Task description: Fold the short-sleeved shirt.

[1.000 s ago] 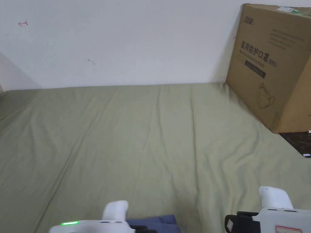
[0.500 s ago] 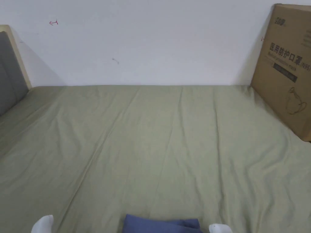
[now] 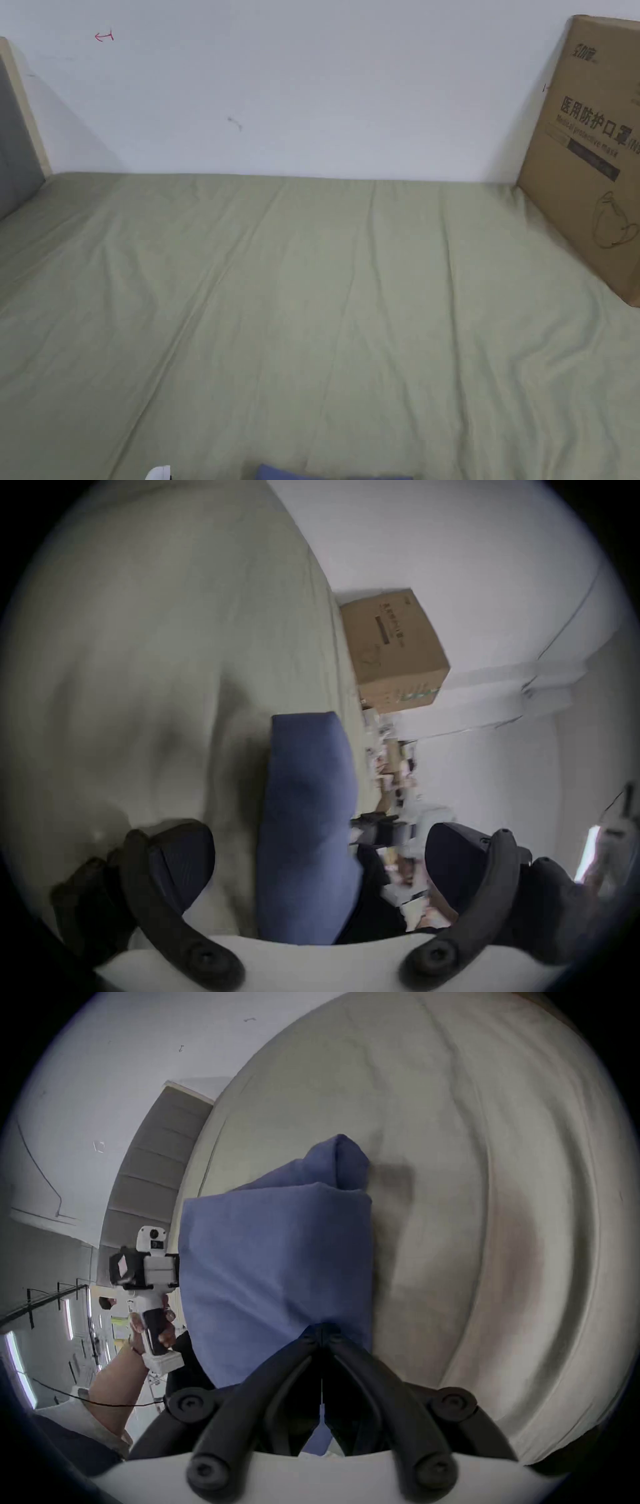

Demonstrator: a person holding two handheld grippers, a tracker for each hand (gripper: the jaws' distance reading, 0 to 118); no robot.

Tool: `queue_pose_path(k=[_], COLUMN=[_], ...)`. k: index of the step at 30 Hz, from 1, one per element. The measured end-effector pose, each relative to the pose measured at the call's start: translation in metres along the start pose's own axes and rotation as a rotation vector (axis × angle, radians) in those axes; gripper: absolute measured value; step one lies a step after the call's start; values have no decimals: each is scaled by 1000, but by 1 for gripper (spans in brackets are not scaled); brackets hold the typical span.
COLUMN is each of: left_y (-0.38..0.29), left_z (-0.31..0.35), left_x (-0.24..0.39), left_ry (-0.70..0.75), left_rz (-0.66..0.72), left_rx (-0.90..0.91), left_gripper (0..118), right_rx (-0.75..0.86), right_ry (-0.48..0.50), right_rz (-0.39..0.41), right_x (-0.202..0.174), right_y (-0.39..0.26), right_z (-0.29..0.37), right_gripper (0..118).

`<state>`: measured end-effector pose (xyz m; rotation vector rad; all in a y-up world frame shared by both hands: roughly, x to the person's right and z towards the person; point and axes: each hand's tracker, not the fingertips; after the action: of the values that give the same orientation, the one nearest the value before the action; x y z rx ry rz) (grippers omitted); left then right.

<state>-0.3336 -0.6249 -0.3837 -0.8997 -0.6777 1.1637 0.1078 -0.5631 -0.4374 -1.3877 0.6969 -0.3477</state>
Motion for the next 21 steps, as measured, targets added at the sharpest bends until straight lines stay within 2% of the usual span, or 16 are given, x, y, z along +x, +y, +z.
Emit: queue_pose_path(k=[2,5,7,8,9,10,11,12,13,14,15,19,21], left_y=[-1,-11,-15,-16,-16,-15,-16,-21,-25,-25,-25,-28,-30], left_z=[-22,-54,-62,-62,-57,-49,-43,-41,-39,-41,-45,-39,-26], left_x=[-11,-9,0,-1,-3,-6,-9,-16,-17,-7,1,23,43], left_ry=[-120,-112,-89,-94,-71,19,182,253,68,113,197,203,200], left_rz=[83,-6,-45,-32,-36,-60,-94,-86,-17,-49,-113,-110,-186], left_rx=[-78,-198,-180,-166,-132,-90,-65,-69,-44,-55,-61,-46,-10], left_gripper=[118,118,117,106,77,32,22,22,22,22,22,23,23], right_rx=[-4,-8,-10,-9,-9,-7,-6,-3,1,2,0,20,44], right_ry=[2,2,-6,-7,-8,-7,-6,17,39,4,9,-47,-96], right_rz=[-6,-15,-15,-16,-17,-21,-25,-36,-53,-52,-53,-13,35], right_x=[1,0,-1,-1,-1,0,0,1,0,0,-1,-14,-28], right_y=[1,1,2,2,1,1,1,0,0,0,0,0,-1], right_z=[-1,-2,-2,-2,-2,-2,-2,-2,-3,-3,-3,7,20], right_gripper=[0,0,0,0,0,0,0,0,0,0,0,0,0])
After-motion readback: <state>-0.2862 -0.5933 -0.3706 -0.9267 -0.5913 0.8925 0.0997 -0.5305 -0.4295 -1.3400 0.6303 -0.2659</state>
